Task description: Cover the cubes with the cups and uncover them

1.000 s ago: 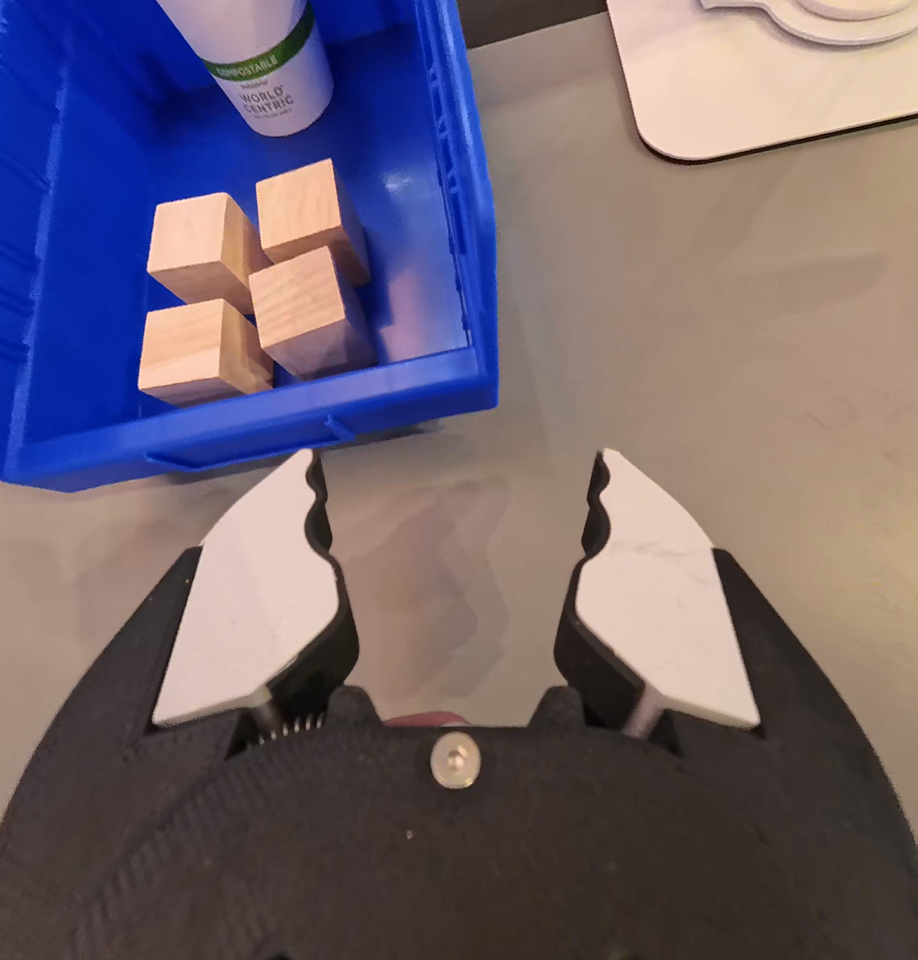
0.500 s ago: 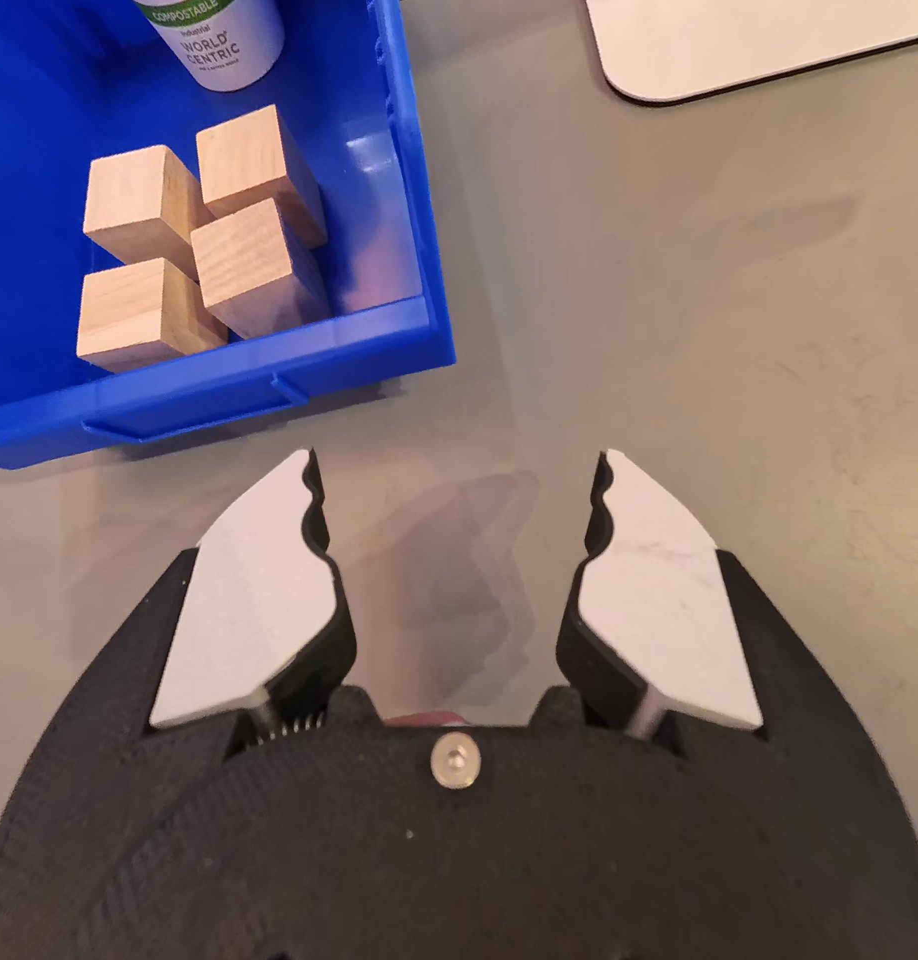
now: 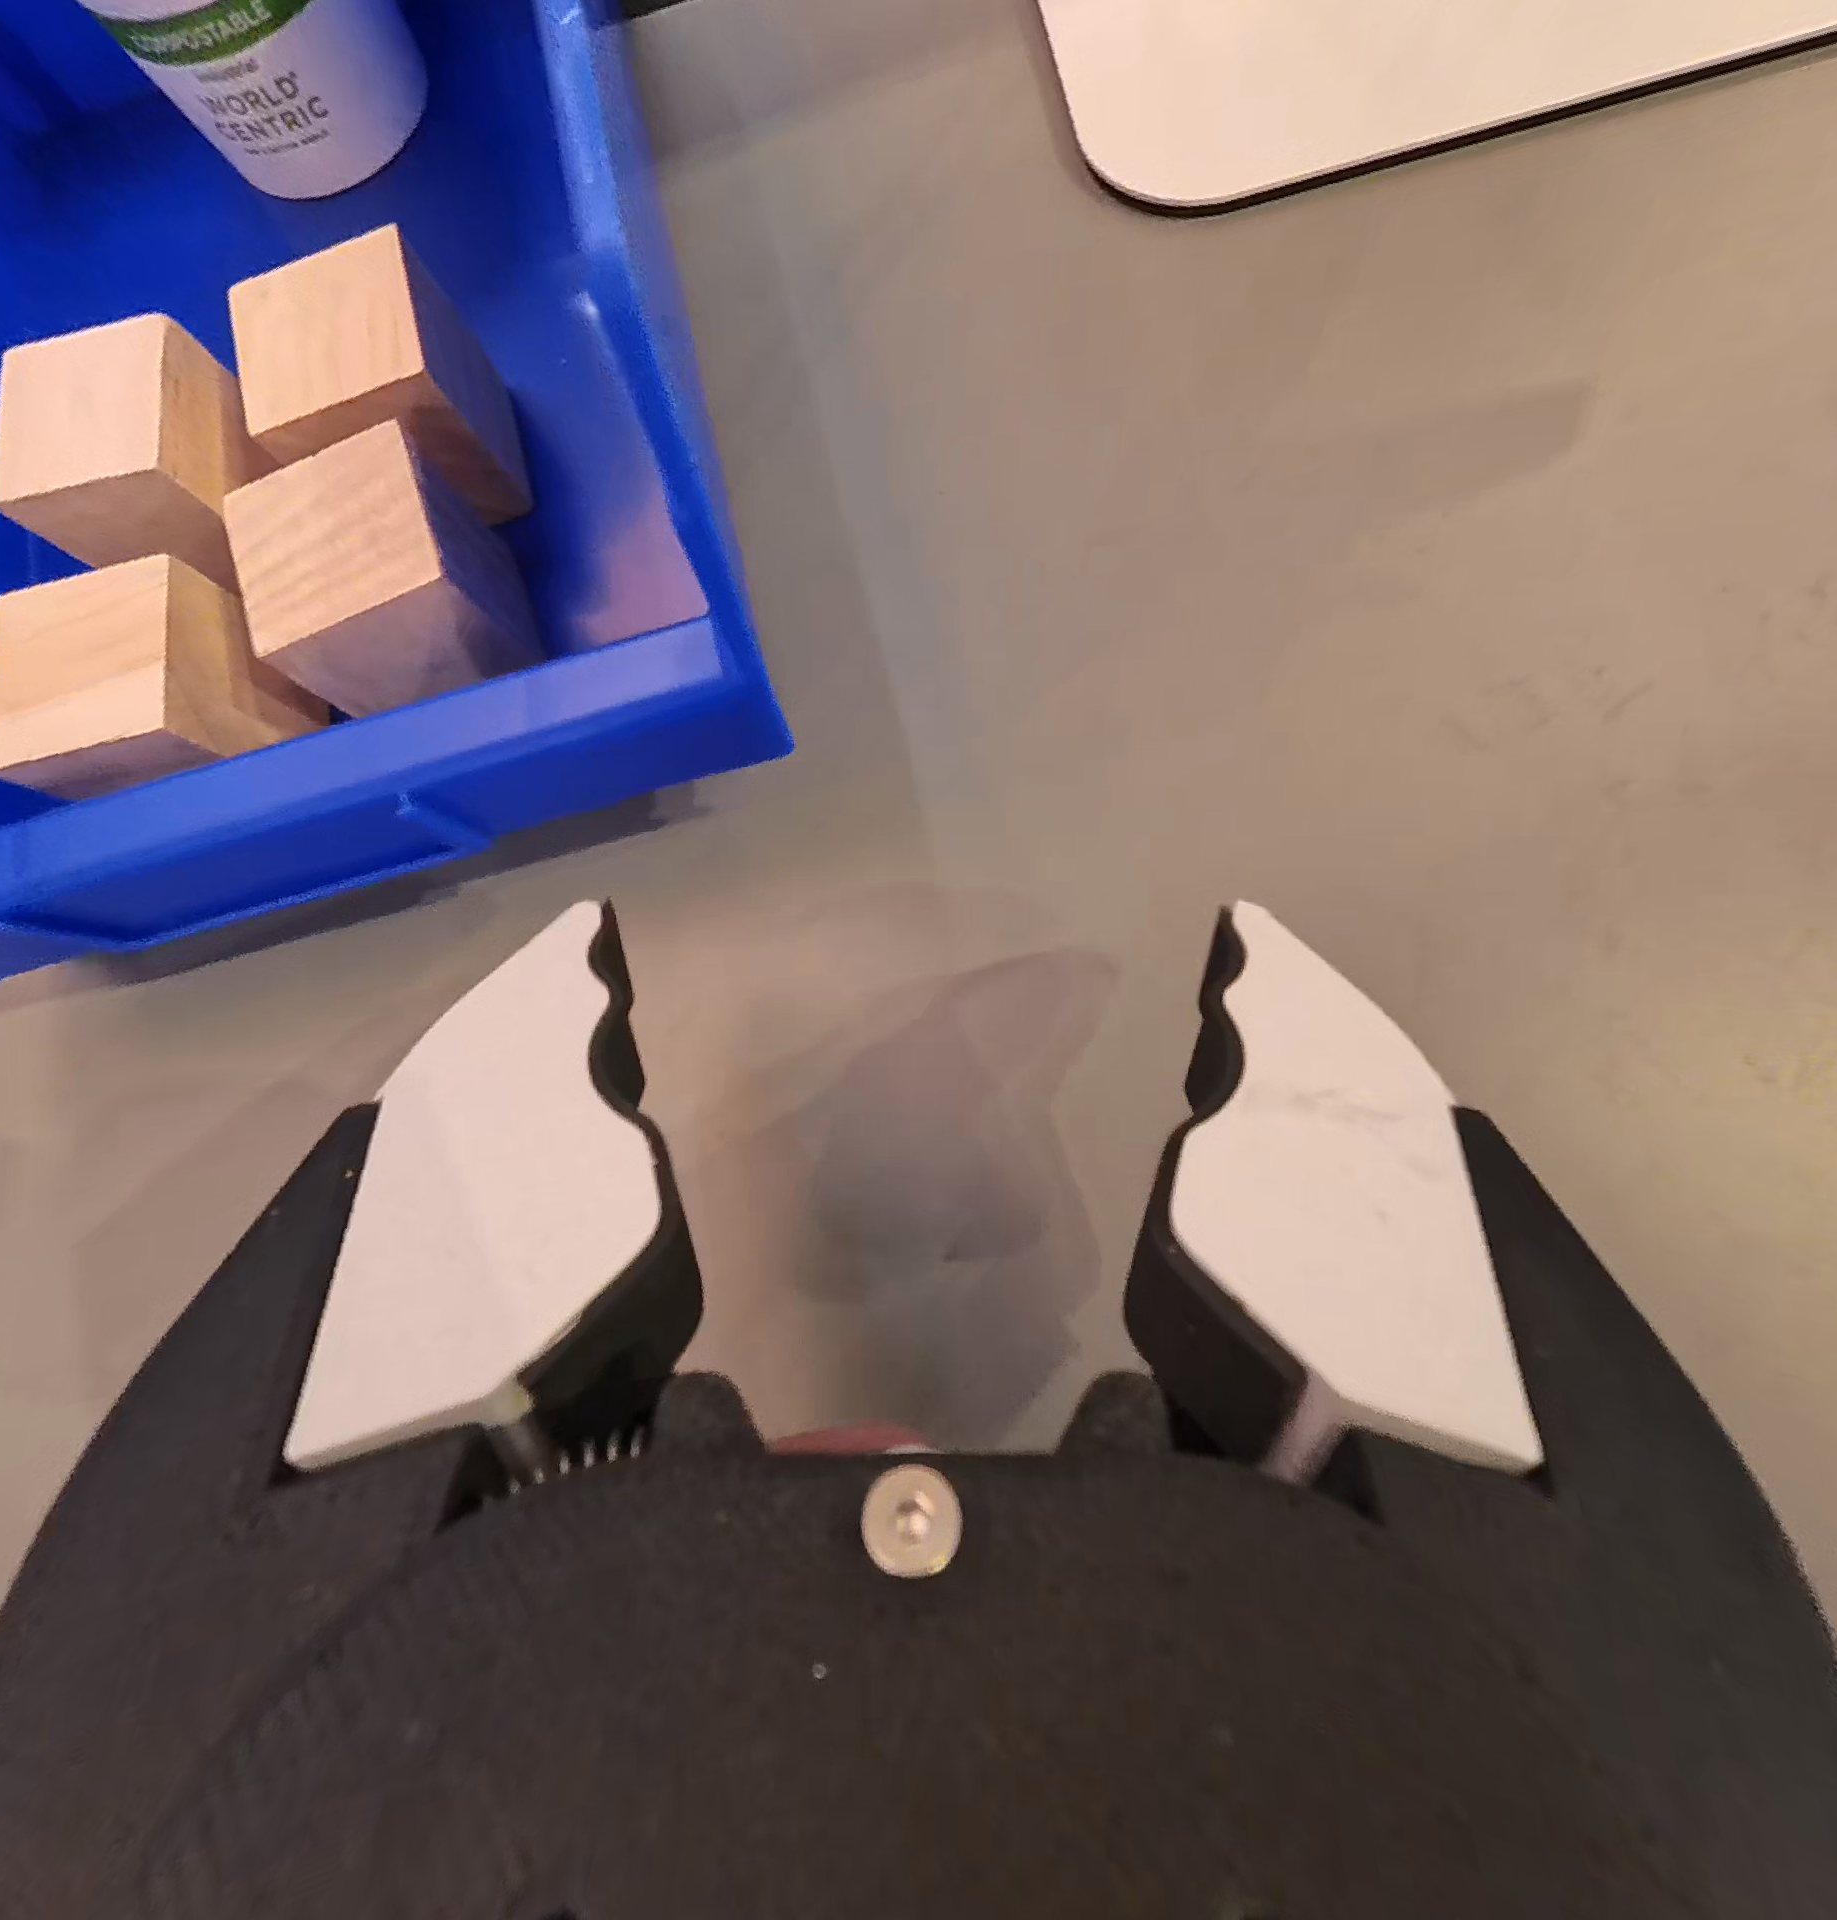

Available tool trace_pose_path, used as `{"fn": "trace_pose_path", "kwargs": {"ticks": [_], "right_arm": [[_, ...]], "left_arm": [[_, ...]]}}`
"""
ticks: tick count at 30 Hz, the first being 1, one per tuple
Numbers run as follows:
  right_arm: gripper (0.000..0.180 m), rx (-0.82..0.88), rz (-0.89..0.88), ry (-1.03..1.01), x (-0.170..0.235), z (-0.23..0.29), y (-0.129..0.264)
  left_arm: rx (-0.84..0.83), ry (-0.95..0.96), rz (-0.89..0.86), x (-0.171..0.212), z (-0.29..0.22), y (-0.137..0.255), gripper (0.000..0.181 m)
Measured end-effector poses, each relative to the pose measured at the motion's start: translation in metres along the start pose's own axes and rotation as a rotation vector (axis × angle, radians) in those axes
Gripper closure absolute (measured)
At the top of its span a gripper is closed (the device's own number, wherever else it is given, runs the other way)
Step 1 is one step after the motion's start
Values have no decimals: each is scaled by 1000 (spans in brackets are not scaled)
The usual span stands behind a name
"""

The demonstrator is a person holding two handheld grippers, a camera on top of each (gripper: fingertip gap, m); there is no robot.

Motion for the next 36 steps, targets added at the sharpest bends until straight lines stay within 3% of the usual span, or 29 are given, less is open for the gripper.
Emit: {"fn": "trace_pose_path", "kwargs": {"ticks": [5,14,25,36], "right_arm": [[63,2,17,-1,0,1,-2],[48,-16,23,19,-6,13,-8],[45,-24,29,21,-10,17,-14],[51,-33,6,26,-15,27,-17]], "left_arm": [[45,-8,1,-5,-13,-6,71],[125,-45,13,-13,-44,-20,61],[180,-58,60,-8,-57,-32,48],[187,-88,38,-16,-63,-32,53]]}}
Point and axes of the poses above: each gripper's, where its closed fingertips meet, y back along the fingers, x out of its underside, z = x × y across the jaws, the point moved 2 cm from there along y, back along the fingers, and after that the axes turned 10 degrees about -z, right-handed, at the moved point
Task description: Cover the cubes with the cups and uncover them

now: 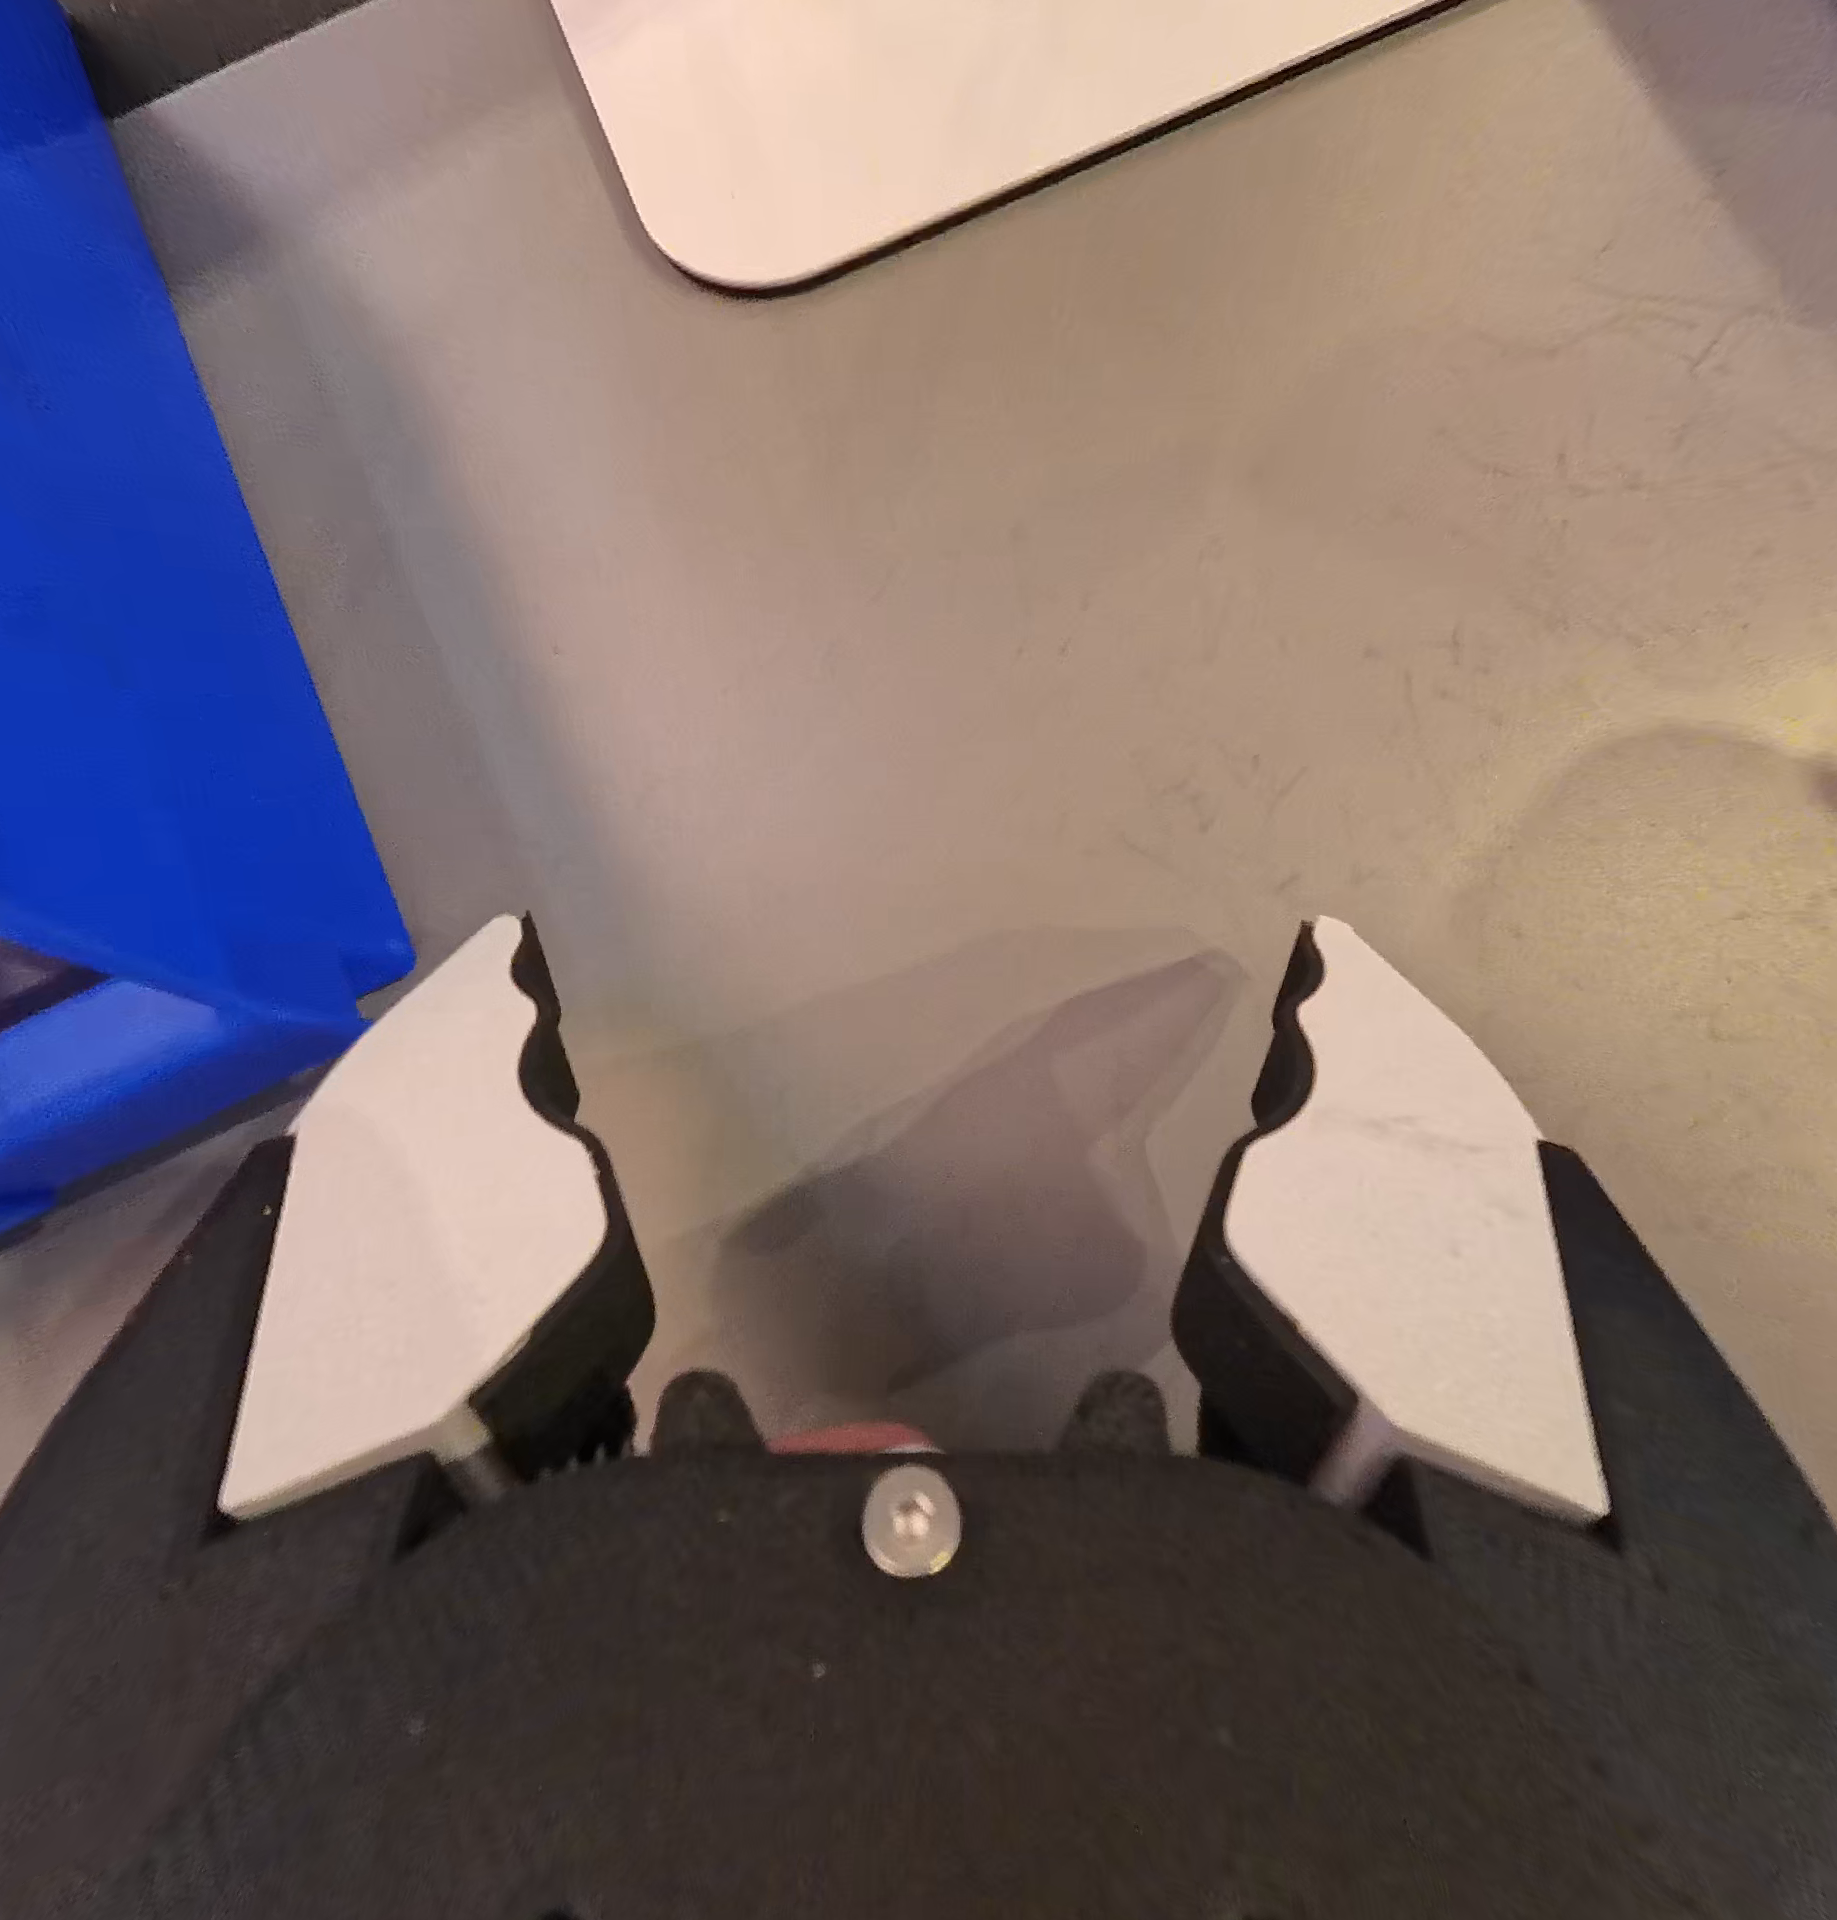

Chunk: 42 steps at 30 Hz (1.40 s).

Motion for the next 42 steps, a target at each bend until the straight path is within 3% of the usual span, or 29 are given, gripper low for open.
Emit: {"fn": "trace_pose_path", "kwargs": {"ticks": [8,12,14,17,23,35,42], "right_arm": [[53,-6,13,6,2,0,-1],[57,-8,15,21,4,1,-1],[59,-15,15,24,4,2,-2],[59,-20,19,13,4,2,-3],[61,-33,24,18,3,3,-5],[61,-38,19,21,3,4,-4],[61,-53,19,25,3,5,-3]], "left_arm": [[-37,-9,-26,-6,17,10,61],[-13,38,-67,-15,37,34,94],[-61,49,-67,-13,49,44,78],[-43,60,-63,-9,47,59,89],[-173,18,-30,-1,51,65,72],[-255,-9,-44,-3,63,74,74],[-356,88,-98,-18,130,114,83]]}}
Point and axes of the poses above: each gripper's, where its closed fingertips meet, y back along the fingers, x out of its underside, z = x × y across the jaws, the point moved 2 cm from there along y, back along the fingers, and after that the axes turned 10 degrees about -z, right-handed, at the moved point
